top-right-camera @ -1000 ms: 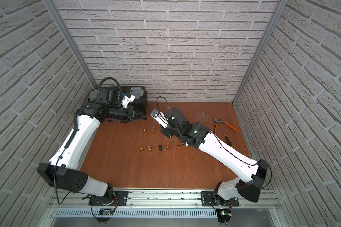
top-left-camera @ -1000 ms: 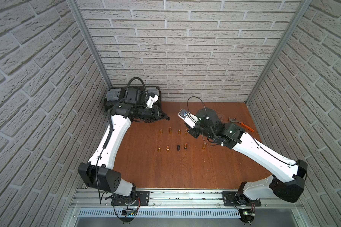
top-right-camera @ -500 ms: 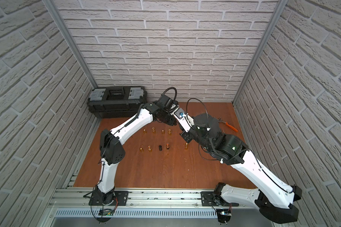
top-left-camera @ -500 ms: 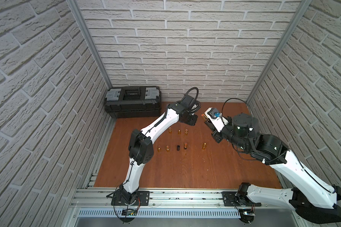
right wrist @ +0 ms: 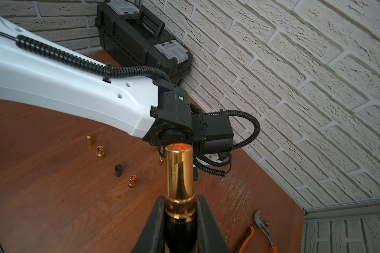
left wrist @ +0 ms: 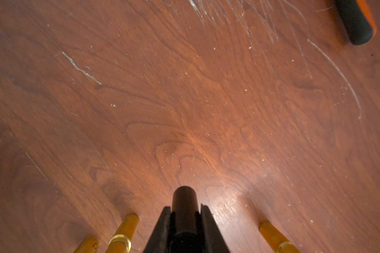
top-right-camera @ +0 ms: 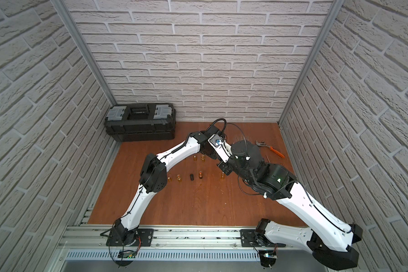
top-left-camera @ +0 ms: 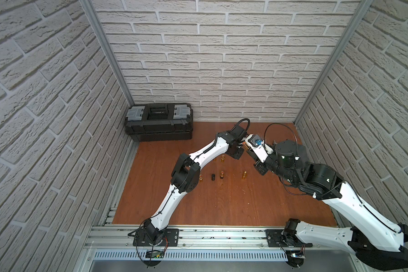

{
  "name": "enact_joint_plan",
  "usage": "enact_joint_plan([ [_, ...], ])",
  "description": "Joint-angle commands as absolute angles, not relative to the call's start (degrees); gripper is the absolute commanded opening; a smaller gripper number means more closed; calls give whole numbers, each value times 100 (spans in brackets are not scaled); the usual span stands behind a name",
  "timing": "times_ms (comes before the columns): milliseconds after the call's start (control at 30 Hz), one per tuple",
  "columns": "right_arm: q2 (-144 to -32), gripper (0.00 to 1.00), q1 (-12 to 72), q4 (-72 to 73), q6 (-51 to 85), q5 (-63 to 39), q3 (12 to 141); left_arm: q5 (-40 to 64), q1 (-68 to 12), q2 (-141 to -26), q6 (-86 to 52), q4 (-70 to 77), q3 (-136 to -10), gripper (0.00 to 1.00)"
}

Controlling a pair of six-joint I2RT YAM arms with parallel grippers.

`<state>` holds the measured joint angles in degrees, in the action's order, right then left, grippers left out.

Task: Open the lipstick cap
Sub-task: Place the cover at the center of the board.

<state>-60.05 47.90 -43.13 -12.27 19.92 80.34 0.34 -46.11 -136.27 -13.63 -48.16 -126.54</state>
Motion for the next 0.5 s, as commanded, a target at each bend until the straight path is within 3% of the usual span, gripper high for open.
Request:
enact_joint_plan([
  [0, -6001, 6, 4816, -4155, -1118, 2026, 8010, -37, -4644, -13702, -1162, -4487, -12582, 12],
  [467, -6123, 7, 4816, -4146, -1099, 1967, 8011, -203, -4704, -14227, -1075, -4488, -12894, 14],
])
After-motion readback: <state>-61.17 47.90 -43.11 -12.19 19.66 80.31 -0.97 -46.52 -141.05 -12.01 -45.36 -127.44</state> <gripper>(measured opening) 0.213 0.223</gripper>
